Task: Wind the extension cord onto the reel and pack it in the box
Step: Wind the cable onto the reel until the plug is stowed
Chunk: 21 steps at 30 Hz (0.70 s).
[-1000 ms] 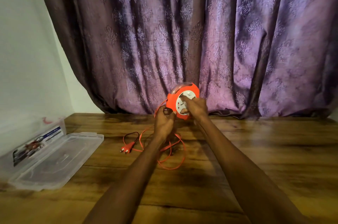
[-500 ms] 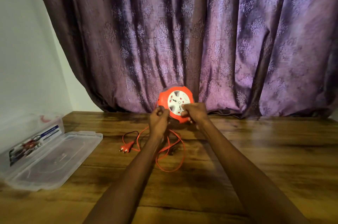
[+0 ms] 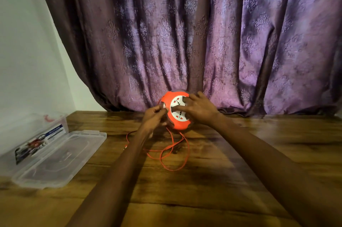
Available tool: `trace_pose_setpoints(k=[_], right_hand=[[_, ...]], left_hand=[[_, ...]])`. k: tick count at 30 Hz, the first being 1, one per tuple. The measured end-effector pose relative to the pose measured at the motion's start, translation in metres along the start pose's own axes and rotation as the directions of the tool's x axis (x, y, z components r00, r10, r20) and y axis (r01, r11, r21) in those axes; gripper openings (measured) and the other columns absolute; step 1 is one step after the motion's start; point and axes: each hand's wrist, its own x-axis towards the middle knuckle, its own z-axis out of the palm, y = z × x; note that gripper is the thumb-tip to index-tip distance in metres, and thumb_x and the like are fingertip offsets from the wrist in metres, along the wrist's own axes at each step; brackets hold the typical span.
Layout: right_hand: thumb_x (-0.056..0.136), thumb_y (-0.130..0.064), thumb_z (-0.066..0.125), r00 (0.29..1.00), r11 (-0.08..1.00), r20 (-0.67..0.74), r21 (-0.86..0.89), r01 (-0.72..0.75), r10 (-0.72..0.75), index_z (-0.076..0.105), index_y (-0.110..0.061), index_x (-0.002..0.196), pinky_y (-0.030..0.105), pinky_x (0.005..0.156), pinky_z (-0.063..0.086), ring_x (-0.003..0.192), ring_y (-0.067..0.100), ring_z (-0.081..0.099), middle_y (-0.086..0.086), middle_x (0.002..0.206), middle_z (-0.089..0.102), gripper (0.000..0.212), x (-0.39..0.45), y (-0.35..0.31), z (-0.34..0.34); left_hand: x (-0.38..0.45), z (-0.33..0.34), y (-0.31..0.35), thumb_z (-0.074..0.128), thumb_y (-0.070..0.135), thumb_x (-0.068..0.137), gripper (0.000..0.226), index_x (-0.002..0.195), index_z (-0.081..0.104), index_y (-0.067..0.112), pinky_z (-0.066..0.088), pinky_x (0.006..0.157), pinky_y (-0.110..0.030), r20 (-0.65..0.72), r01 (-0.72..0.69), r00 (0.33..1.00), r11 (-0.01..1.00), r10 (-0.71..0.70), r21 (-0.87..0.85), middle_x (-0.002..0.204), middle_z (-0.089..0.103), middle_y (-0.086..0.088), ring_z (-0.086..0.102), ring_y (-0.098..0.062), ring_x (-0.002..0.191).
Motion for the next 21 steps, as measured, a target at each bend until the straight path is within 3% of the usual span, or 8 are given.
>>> trace_pose_setpoints(k=[4,7,10,14,16,17,19,21], right_hand=[[0.072,-0.053,0.069,0.951,0.936,0.025,0.171,-0.309,0.310,0.050,-0.048,0.134,0.043,0.088,0.041,0.104,0.032,0.060,0.006,0.109,0.072,0.065,0.002,-0.014,-0.007],[0.074,-0.061,0.067,0.787,0.679,0.148,0.427,-0.597,0.599,0.046,-0.049,0.135,0.040,0.091,0.046,0.108,0.034,0.062,0.010,0.116,0.070,0.065,0.002,-0.025,-0.009],[0.068,-0.063,0.071,0.640,0.364,0.322,0.609,-0.704,0.698,0.049,-0.049,0.130,0.039,0.092,0.048,0.114,0.034,0.061,0.008,0.124,0.066,0.066,0.003,-0.031,-0.013],[0.053,-0.065,0.075,0.477,-0.140,0.553,0.739,-0.659,0.683,0.066,-0.028,0.111,0.042,0.087,0.055,0.097,0.027,0.069,0.004,0.110,0.073,0.069,0.009,-0.029,-0.007],[0.065,-0.050,0.079,0.422,-0.478,0.666,0.740,-0.472,0.615,0.066,-0.014,0.086,0.039,0.052,0.054,0.052,0.021,0.064,0.010,0.072,0.073,0.044,0.011,-0.034,-0.005],[0.074,-0.044,0.077,0.402,-0.617,0.728,0.685,-0.387,0.555,0.063,-0.012,0.080,0.025,0.038,0.043,0.035,0.015,0.050,0.012,0.058,0.069,0.035,0.011,-0.036,-0.004],[0.083,-0.043,0.072,0.397,-0.729,0.784,0.606,-0.319,0.478,0.060,-0.010,0.082,0.012,0.033,0.025,0.026,0.009,0.035,0.011,0.049,0.065,0.035,0.011,-0.038,-0.001],[0.085,-0.047,0.070,0.417,-0.730,0.779,0.607,-0.314,0.469,0.061,-0.009,0.083,0.011,0.033,0.024,0.025,0.008,0.035,0.009,0.051,0.067,0.040,0.009,-0.038,-0.001]], left_hand=[[-0.007,0.022,-0.011,0.059,0.016,0.096,0.007,0.091,0.064,0.017,0.052,0.058,-0.028,-0.086,-0.069,0.994,0.992,0.060,-0.102,0.064,0.054,0.000,0.053,-0.018,0.064],[-0.012,0.042,-0.020,0.060,0.015,0.095,0.012,0.083,0.062,0.016,0.045,0.050,-0.028,-0.202,-0.163,0.970,0.977,0.133,-0.139,0.064,0.053,-0.005,0.049,-0.018,0.058],[-0.009,0.048,-0.029,0.063,0.012,0.090,0.013,0.076,0.063,0.014,0.046,0.063,-0.029,-0.246,-0.239,0.944,0.969,0.219,-0.057,0.074,0.058,-0.002,0.050,-0.016,0.070],[-0.011,0.047,-0.028,0.067,0.005,0.087,0.017,0.085,0.065,0.021,0.042,0.072,-0.019,-0.223,-0.300,0.918,0.942,0.328,0.149,0.082,0.055,0.000,0.049,-0.009,0.074],[-0.014,0.048,-0.030,0.067,0.003,0.086,0.017,0.090,0.065,0.020,0.043,0.069,-0.016,-0.216,-0.337,0.902,0.922,0.373,0.189,0.082,0.053,0.001,0.050,-0.002,0.070],[-0.016,0.050,-0.031,0.068,0.005,0.086,0.013,0.091,0.066,0.017,0.045,0.068,-0.018,-0.213,-0.349,0.899,0.920,0.383,0.180,0.081,0.053,0.003,0.050,0.002,0.067],[-0.018,0.051,-0.031,0.069,0.016,0.083,0.006,0.089,0.068,0.015,0.049,0.068,-0.028,-0.221,-0.353,0.899,0.924,0.379,0.151,0.079,0.051,0.008,0.053,-0.001,0.067],[-0.014,0.049,-0.033,0.068,0.027,0.080,0.015,0.087,0.069,0.014,0.051,0.071,-0.036,-0.257,-0.331,0.898,0.934,0.356,0.136,0.081,0.056,0.003,0.056,-0.010,0.072]])
